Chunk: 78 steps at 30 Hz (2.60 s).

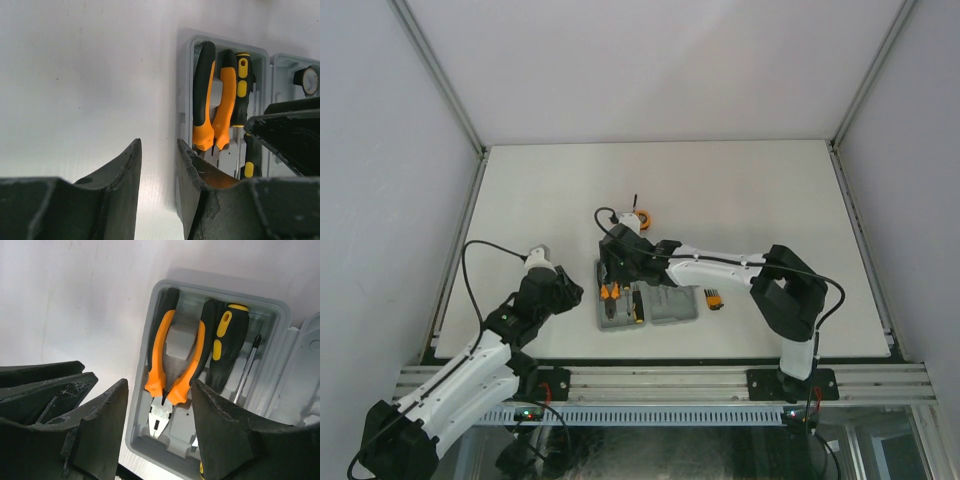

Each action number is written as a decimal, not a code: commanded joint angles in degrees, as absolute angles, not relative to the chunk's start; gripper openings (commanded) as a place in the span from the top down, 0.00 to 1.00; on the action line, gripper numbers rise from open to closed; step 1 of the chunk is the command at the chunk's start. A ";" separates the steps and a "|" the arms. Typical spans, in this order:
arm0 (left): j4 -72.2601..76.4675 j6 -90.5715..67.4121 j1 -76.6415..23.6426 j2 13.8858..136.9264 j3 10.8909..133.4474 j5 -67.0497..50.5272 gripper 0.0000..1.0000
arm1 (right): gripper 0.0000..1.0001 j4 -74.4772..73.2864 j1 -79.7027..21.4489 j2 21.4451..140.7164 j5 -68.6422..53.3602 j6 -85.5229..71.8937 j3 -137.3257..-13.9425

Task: Sort the tools into containers
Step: Place the pliers in the storage box.

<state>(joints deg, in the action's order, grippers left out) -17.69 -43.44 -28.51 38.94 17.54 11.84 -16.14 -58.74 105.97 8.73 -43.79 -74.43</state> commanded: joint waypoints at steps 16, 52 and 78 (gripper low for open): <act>-17.14 -43.25 -28.13 36.22 14.50 12.15 0.64 | 0.73 -26.79 -60.12 115.72 10.90 -37.78 -89.44; -16.61 -42.28 -28.13 37.86 15.18 11.14 0.66 | 0.93 -25.04 -57.44 121.67 5.67 -37.69 -90.88; -15.21 -42.54 -28.13 38.58 14.78 10.63 0.66 | 1.00 -43.78 -58.18 134.37 6.13 -38.94 -99.12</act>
<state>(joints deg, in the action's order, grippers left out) -17.91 -42.94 -28.51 38.70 15.42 11.35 -33.19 -57.89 126.02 3.92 -40.10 -99.35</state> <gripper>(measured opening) 0.338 0.003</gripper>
